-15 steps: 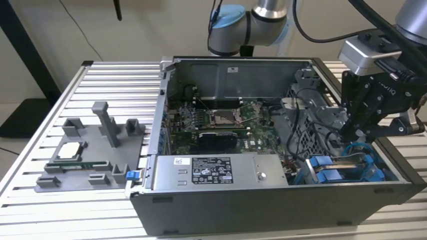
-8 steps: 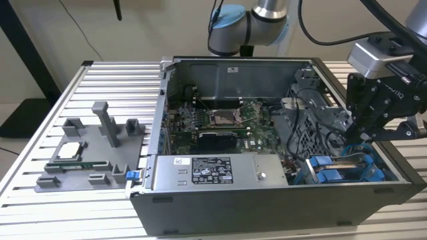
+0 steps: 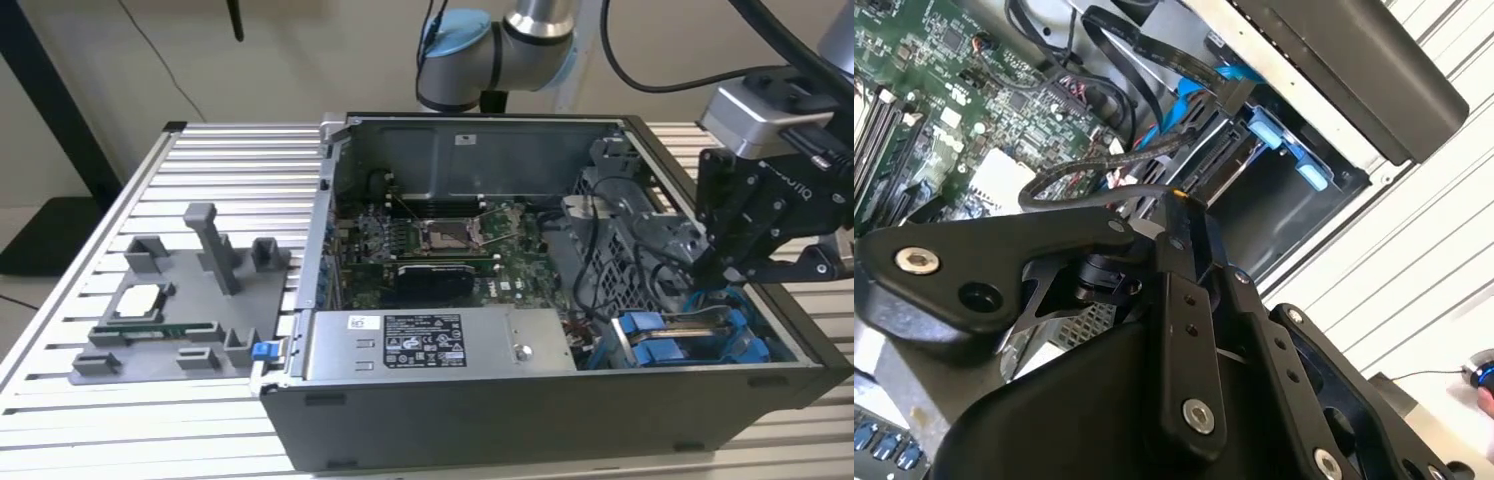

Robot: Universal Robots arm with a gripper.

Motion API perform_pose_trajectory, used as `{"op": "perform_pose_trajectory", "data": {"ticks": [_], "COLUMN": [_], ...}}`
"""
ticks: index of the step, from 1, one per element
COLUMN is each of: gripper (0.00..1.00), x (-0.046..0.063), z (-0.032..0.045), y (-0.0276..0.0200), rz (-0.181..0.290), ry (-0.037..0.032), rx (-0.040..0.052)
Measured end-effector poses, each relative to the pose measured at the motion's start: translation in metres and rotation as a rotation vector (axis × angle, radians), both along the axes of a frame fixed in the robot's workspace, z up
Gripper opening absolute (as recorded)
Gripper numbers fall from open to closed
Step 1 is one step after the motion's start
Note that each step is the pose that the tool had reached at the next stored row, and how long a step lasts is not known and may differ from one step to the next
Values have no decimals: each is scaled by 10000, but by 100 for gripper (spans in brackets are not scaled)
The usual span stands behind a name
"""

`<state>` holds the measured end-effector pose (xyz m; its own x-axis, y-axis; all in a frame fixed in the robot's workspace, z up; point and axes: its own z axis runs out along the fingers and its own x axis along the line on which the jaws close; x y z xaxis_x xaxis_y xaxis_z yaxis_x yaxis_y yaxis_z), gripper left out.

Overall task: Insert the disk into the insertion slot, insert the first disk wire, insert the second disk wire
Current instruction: 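Insert the first disk wire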

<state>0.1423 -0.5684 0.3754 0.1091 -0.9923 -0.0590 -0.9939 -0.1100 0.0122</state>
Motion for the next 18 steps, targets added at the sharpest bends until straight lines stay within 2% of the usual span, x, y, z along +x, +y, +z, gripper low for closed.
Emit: {"op": "perform_pose_trajectory", "data": {"ticks": [18], "gripper": [0], "x": [72], "z": [-41], "y": [-20], "rz": [-43], "ry": [157], "rx": [1]}}
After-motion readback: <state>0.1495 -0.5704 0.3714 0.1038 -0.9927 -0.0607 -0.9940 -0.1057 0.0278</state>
